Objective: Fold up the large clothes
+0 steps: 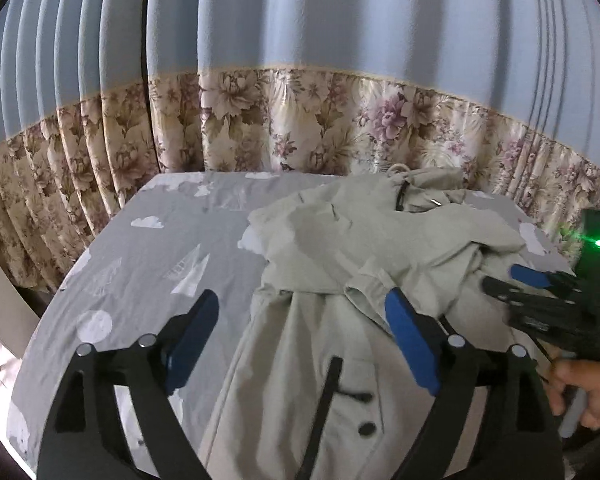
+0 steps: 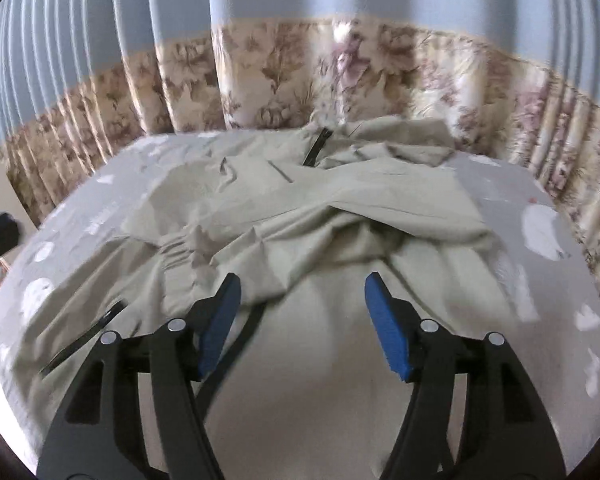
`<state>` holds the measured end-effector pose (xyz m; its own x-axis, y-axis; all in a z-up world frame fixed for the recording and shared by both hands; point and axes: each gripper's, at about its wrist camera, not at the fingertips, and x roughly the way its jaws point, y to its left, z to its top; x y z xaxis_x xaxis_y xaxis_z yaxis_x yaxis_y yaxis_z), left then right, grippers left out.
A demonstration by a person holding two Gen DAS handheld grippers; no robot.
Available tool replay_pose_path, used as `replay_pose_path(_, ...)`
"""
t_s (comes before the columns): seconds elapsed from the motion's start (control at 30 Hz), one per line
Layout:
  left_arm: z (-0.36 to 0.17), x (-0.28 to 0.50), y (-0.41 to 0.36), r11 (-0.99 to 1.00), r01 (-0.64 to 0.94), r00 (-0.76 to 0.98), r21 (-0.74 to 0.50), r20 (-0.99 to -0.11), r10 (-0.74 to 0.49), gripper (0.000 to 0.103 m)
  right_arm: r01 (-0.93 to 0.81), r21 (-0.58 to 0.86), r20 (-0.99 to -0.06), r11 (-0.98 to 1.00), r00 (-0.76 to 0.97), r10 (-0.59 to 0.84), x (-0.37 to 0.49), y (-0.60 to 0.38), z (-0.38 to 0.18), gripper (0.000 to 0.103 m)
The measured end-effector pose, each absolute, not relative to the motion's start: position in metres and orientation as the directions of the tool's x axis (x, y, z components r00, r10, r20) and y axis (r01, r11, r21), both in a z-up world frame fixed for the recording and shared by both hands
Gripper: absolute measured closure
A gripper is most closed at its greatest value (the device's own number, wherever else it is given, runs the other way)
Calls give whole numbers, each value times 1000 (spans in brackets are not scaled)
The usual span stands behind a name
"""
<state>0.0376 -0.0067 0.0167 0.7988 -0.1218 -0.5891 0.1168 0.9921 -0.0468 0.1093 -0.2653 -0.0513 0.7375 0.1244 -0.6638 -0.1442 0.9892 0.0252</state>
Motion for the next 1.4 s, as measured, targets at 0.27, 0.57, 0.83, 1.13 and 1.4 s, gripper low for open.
replay_pose_path(0.27,16,73,-16,989,142,804,-29,-580,-133,16,-84,65,-701,994,705,105,180,-276,-74,101)
replay_pose_path(0.57,13,93,-21,988,149,805,-36,-576,-143,16,238,-142,-562,961,780,-276,126,-415,-25,102)
replay_pose_path(0.83,2,115,-29,989,146,792,-22,-596,-130,16,550,-110,-581,828,640,-503,84,-551,-34,40)
replay_pose_path(1.13,7,149,-14,995,97,798,11,-599,-71,16,362,-111,-415,926,829,-374,87,-439,41,34)
replay_pose_path(1.4,13,157,-5,996,86,812,2,-580,-69,16,211,-74,-394,975,892,-223,108,-396,59,18)
